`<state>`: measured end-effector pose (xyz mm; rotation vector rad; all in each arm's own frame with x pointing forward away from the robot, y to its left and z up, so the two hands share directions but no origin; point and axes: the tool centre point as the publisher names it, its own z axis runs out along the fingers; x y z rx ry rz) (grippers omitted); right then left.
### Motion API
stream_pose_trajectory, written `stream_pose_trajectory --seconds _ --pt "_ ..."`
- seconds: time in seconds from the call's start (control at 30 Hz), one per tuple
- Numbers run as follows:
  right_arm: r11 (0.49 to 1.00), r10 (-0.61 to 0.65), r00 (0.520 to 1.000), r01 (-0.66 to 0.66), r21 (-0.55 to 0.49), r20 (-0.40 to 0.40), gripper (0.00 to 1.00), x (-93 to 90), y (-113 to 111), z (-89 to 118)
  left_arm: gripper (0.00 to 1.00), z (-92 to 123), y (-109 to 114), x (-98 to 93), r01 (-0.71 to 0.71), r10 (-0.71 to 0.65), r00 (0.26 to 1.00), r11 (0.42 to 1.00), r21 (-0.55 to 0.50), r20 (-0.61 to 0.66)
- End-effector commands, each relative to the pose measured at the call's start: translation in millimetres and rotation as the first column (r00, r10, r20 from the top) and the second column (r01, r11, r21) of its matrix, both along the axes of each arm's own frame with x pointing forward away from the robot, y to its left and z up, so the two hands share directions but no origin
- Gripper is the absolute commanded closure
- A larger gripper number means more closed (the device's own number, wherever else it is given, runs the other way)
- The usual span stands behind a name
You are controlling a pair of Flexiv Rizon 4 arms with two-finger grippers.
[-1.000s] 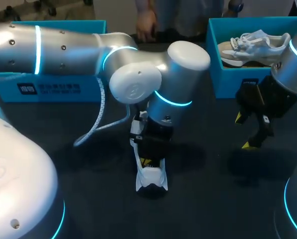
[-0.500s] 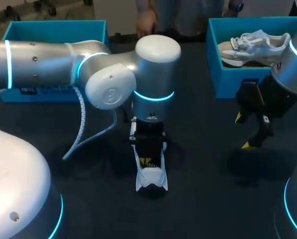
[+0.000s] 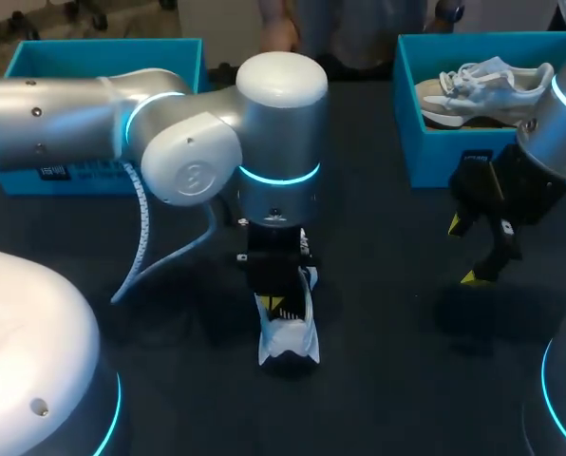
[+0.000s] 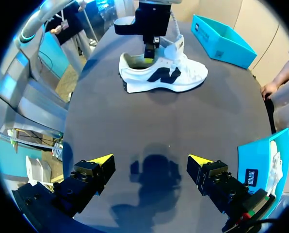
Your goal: Take the shoe out of the shoebox, open the shoe tongue, remove and reinsert the insole, then place the shoe into the shoebox
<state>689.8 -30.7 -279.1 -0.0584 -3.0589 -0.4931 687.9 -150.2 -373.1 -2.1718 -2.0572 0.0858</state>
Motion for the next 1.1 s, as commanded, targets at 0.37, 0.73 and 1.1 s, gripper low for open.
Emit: stream_pose_trajectory --seconds 0.37,0.73,1.1 --pt "1.000 -0.001 1.000 0.001 -0.003 0.001 0.00 -0.3 0 -1 1.00 -42 -7 6.6 -0.023 0.024 1.000 0.993 0.113 -0.005" --pt "1.000 -0.001 1.000 0.001 -0.003 0.001 0.00 -0.3 0 -1 1.00 -3 -2 -2.2 -0.018 0.019 1.000 0.997 0.077 -0.008" --pt "1.000 -0.001 1.000 0.001 -0.003 0.001 0.00 -0.3 0 -1 1.00 -3 -28 -31.8 -0.026 0.026 0.997 1.000 0.001 -0.068"
